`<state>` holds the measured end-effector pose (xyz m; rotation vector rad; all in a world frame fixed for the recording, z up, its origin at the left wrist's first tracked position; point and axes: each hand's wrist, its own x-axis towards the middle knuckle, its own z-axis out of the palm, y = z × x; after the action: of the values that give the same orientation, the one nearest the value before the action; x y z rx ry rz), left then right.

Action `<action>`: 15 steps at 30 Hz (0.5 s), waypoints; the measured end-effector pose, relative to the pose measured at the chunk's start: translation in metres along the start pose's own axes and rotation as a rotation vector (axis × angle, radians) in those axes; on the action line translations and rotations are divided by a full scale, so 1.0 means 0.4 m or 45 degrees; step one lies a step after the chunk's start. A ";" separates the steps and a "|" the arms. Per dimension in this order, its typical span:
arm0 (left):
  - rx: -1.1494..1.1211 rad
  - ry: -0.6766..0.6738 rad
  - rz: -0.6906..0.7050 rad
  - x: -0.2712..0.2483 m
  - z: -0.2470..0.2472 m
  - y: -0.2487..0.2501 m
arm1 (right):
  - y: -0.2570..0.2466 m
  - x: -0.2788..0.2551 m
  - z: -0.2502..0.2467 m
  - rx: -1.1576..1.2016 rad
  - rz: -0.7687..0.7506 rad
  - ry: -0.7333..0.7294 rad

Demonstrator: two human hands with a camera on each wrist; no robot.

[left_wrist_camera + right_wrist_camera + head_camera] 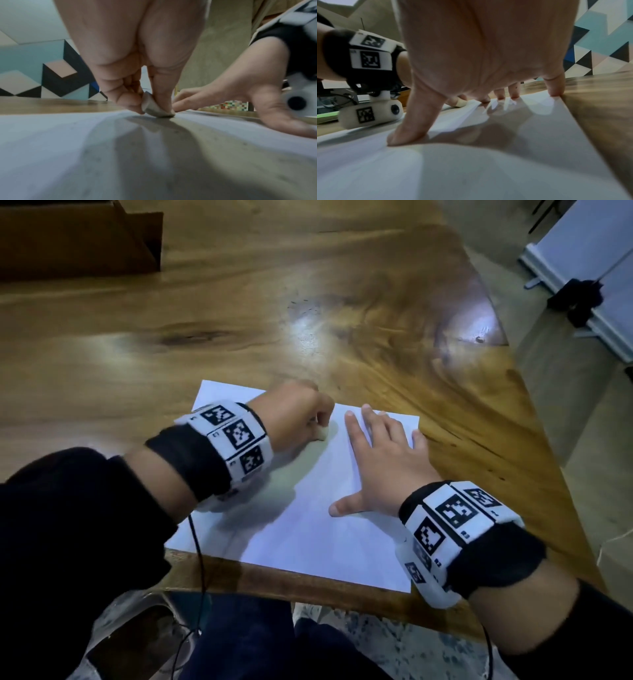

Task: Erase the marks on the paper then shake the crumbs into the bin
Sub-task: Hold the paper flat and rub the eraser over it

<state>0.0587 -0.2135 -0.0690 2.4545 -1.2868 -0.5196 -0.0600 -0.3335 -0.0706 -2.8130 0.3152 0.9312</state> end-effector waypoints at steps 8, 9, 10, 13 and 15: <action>-0.045 -0.412 0.160 -0.155 0.035 0.018 | -0.001 0.001 -0.001 0.005 -0.004 -0.005; -0.076 -0.402 0.107 -0.151 0.027 0.016 | -0.001 0.000 0.000 0.000 -0.007 0.001; -0.107 -0.348 0.038 -0.141 0.017 0.011 | 0.000 -0.001 0.001 -0.003 -0.008 0.007; -0.138 -0.085 -0.181 -0.088 -0.009 -0.009 | 0.001 -0.003 0.001 -0.006 -0.007 0.009; -0.146 -0.025 -0.238 -0.049 -0.022 -0.013 | 0.001 -0.003 0.000 -0.010 -0.007 0.006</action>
<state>0.0559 -0.1933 -0.0602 2.4916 -1.0101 -0.6469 -0.0609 -0.3336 -0.0700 -2.8224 0.3045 0.9264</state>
